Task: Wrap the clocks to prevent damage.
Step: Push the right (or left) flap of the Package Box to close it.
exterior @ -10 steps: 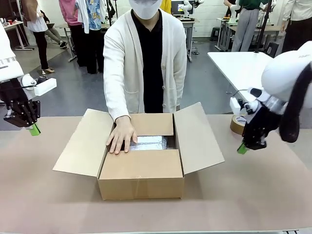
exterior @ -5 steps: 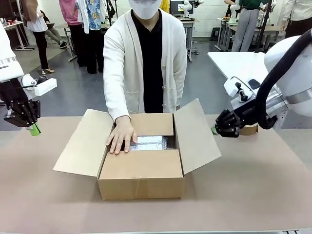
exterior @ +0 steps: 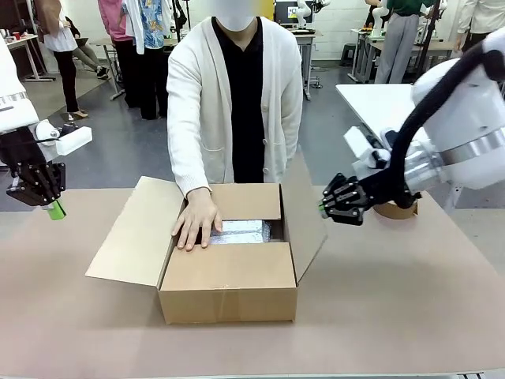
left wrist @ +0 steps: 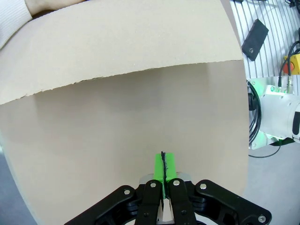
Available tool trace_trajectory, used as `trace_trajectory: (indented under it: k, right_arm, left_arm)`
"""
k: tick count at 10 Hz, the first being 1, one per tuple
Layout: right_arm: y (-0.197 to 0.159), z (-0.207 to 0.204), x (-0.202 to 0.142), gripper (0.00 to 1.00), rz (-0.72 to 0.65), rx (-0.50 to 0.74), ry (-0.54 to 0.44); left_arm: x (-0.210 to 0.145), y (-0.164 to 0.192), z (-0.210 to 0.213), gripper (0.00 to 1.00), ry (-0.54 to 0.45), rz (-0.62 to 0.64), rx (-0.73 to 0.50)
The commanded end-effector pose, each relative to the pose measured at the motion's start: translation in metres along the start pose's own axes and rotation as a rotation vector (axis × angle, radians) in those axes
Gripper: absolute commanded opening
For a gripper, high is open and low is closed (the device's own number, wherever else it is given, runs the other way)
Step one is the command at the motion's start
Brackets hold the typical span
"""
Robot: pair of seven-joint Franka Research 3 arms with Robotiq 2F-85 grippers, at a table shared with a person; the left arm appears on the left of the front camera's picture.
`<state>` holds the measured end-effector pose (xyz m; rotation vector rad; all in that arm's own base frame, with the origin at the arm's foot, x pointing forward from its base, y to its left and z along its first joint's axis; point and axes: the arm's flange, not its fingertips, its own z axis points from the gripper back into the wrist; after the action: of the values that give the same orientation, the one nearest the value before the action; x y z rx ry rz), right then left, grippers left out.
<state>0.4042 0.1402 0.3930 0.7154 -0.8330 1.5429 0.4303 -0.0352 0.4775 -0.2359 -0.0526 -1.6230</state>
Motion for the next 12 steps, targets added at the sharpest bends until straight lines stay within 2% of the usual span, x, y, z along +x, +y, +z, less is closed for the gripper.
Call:
trace_trajectory:
  k: [1, 4, 8, 12]
  right_arm:
    - [-0.023, -0.033, 0.015, 0.01, 0.039, 0.019, 0.062]
    - [-0.042, -0.072, 0.036, 0.01, 0.060, 0.052, 0.123]
    - [-0.043, -0.080, -0.002, 0.01, 0.023, 0.069, 0.163]
    - [-0.045, -0.083, -0.024, 0.01, 0.014, 0.088, 0.158]
  left_arm:
    - [-0.002, -0.001, 0.001, 0.00, -0.022, -0.008, -0.001]
    - [-0.002, -0.001, 0.001, 0.00, -0.022, -0.008, -0.001]
    - [-0.002, -0.001, 0.001, 0.00, -0.022, -0.008, -0.001]
    - [-0.002, -0.001, 0.001, 0.00, -0.022, -0.008, -0.001]
